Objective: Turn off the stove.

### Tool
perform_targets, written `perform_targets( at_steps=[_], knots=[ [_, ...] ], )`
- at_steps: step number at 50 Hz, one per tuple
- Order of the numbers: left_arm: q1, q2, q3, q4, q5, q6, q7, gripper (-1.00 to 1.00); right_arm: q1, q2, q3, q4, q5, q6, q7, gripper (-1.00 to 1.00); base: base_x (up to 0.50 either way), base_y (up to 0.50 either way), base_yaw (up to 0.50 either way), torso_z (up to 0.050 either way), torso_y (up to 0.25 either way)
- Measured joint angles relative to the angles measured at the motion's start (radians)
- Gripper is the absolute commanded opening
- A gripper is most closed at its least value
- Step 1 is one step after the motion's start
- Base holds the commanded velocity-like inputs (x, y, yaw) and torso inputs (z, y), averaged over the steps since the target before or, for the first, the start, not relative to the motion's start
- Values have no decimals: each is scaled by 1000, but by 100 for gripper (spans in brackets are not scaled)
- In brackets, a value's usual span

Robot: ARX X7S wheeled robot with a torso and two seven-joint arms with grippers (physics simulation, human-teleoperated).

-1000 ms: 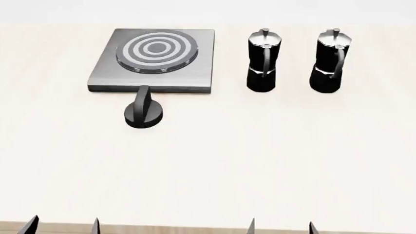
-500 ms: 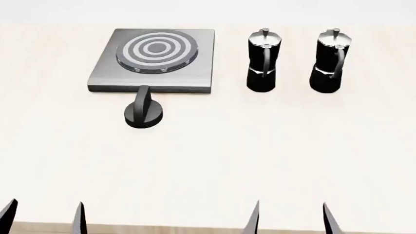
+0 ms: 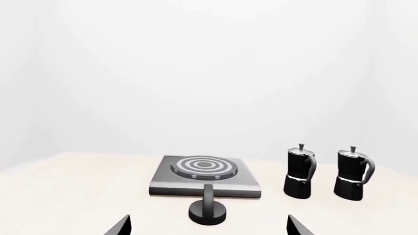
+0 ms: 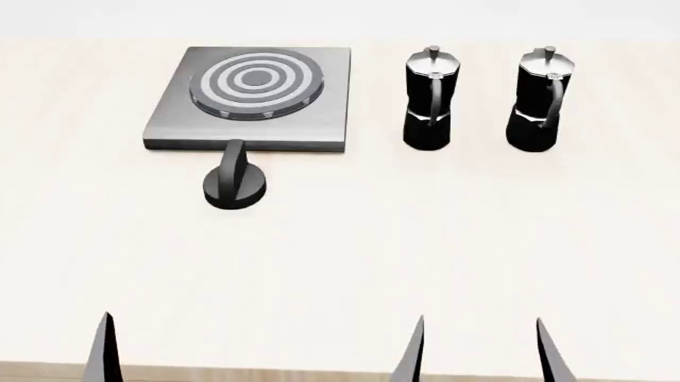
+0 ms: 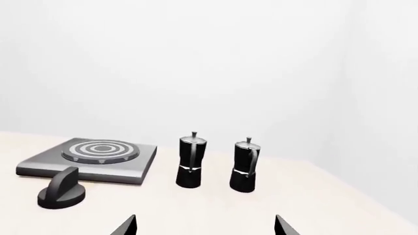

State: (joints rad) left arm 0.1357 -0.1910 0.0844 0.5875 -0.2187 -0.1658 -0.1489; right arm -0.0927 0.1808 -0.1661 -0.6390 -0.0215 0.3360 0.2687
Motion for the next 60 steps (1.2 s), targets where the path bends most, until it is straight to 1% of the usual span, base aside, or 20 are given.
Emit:
perform_targets(
  at_steps=[44,60],
  knots=[
    [-6,-29,10,11,-51,-18,-45,100,5,20,-30,28,8,-25,36,100,0,0,0,0,0],
    [-8,-42,21,-1,-60,-4,-63,100,3,34,-40,30,22,-40,46,100,185,0,0,0,0]
  ],
)
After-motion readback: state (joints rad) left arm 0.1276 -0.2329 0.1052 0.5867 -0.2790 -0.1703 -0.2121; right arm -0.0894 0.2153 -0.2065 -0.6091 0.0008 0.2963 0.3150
